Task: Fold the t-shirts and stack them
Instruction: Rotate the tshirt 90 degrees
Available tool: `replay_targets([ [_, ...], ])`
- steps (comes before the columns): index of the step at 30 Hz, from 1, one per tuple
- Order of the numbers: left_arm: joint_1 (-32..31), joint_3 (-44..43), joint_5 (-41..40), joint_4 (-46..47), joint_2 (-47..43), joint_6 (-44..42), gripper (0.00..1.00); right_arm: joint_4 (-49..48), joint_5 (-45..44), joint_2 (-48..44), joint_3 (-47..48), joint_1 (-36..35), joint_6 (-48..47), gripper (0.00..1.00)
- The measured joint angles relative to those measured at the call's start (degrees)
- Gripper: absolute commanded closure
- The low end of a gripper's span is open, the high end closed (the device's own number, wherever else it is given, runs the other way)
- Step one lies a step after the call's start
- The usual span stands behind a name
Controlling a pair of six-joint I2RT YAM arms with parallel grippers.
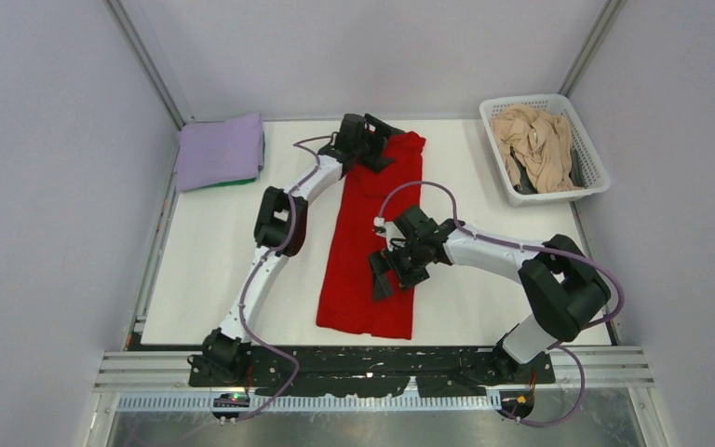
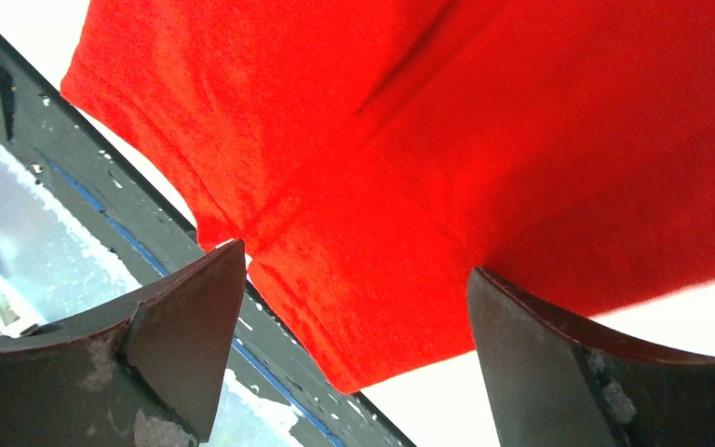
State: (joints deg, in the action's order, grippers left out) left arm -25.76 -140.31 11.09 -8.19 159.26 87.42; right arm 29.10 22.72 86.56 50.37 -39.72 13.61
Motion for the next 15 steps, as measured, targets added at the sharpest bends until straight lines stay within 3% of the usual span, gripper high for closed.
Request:
replay_targets([
  [8, 3.5, 0.3, -5.7, -6.8, -5.7, -10.4, 0.0, -0.1, -11.6, -16.6, 0.0, 2.2, 4.1, 0.05],
  [11, 4.8, 3.6, -5.3, -9.0, -13.8, -16.7, 0.0, -2.7, -13.0, -20.2, -2.9, 5.4, 7.1, 0.05],
  [15, 4.7, 14.5, -2.6, -11.5, -33.1, -27.5, 0.0, -4.2, -10.6, -18.7, -6.2, 10.3, 9.4, 0.05],
])
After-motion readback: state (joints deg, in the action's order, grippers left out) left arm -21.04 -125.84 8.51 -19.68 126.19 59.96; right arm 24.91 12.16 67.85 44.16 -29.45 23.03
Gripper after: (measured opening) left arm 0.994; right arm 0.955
